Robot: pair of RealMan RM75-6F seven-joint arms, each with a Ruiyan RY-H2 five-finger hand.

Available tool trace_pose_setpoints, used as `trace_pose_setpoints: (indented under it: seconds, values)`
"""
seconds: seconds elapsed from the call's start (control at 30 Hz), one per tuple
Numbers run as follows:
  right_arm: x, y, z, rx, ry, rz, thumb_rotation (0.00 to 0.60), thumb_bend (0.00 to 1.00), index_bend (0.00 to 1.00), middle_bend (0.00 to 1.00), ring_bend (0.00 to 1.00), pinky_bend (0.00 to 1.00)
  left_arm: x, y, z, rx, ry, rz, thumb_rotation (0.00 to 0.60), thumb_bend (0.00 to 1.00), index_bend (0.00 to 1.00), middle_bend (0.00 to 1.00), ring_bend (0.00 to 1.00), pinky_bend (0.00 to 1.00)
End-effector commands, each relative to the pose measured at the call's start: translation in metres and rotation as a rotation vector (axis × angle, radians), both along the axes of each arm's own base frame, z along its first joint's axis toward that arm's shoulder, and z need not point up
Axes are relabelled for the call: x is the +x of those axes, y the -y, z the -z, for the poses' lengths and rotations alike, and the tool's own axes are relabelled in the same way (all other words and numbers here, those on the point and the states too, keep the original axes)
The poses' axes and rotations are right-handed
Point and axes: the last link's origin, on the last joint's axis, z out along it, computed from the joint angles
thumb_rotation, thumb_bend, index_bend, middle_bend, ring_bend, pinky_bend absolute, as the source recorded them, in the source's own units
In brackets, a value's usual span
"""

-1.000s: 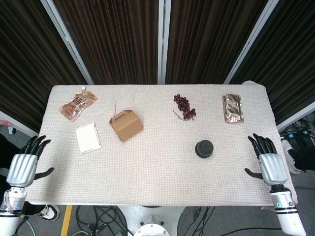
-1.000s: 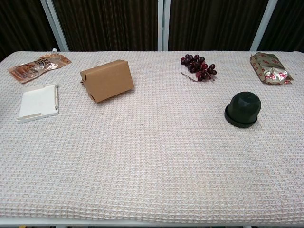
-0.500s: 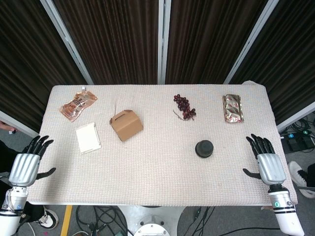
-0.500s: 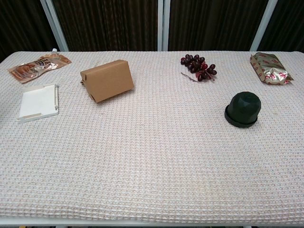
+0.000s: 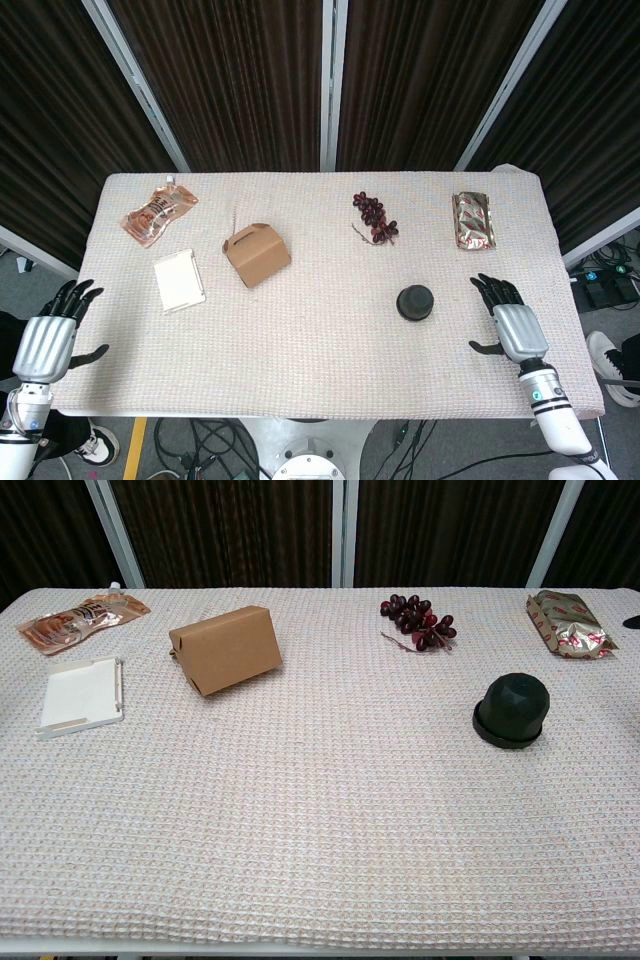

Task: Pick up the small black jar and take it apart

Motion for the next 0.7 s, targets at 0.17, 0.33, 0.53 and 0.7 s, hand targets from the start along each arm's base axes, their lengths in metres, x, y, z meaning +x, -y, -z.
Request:
trace_pose_setpoints:
  seconds: [0.17,0.33,0.53,0.7]
  values:
    - [0.009,0.024,0.020,0.055,0.040,0.008,0.600,0.00,0.00,0.02,0.00,0.00,-0.001,0.000,0.001,0.000,-0.001,-0.004,0.600,0.02,0.16,0.11,0.08,0.31]
    - [0.014,0.037,0.033,0.078,0.049,0.009,0.600,0.00,0.00,0.02,0.00,0.00,-0.003,0.000,0.001,-0.002,-0.001,-0.010,0.600,0.02,0.16,0.11,0.08,0.31]
    - [0.023,0.047,0.047,0.109,0.051,-0.007,0.600,0.00,0.00,0.04,0.00,0.00,-0.005,0.001,-0.002,0.006,-0.002,-0.014,0.600,0.02,0.16,0.11,0.08,0.31]
    - [0.030,0.053,0.058,0.124,0.037,-0.016,0.600,0.00,0.00,0.04,0.00,0.00,-0.007,0.001,-0.002,0.006,0.000,-0.019,0.600,0.02,0.16,0.11,0.08,0.31]
